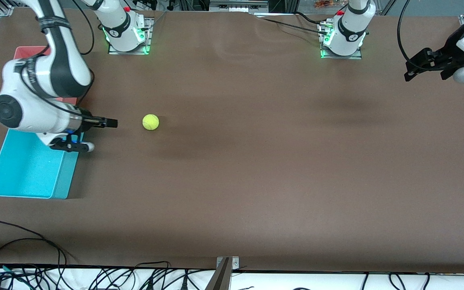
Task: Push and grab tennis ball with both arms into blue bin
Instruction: 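Lower the right gripper over the tennis ball and close it, then carry the ball with the right gripper over the blue bin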
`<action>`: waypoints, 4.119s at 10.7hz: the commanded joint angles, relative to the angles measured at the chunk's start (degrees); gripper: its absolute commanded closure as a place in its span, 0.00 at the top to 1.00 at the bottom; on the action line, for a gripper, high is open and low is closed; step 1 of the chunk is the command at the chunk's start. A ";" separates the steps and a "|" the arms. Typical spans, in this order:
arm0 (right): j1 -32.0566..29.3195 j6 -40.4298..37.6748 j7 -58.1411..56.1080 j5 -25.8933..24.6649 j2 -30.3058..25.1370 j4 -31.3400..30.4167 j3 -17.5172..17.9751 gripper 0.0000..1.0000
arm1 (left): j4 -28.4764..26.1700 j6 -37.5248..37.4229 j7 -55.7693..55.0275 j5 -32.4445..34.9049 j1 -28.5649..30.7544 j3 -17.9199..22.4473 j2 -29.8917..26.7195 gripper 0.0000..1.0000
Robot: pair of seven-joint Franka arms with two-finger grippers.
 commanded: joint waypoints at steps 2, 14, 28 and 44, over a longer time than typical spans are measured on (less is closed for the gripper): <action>2.43 10.45 12.37 0.74 -4.78 -9.30 3.42 1.00 | 4.50 -2.29 -2.93 -1.39 -0.24 0.42 3.04 1.00; 2.43 35.69 22.60 0.30 -8.93 -29.36 11.35 1.00 | 4.59 -2.21 -2.40 -1.21 -0.41 -0.02 4.01 1.00; 2.43 48.45 18.92 0.30 1.10 -31.74 11.26 0.64 | 4.59 -2.21 -2.40 -0.77 -0.33 -1.08 4.27 1.00; 1.64 5.21 -14.19 0.65 -2.51 -3.09 -9.89 0.00 | 4.50 -2.29 -2.31 -0.42 0.20 -0.90 4.36 1.00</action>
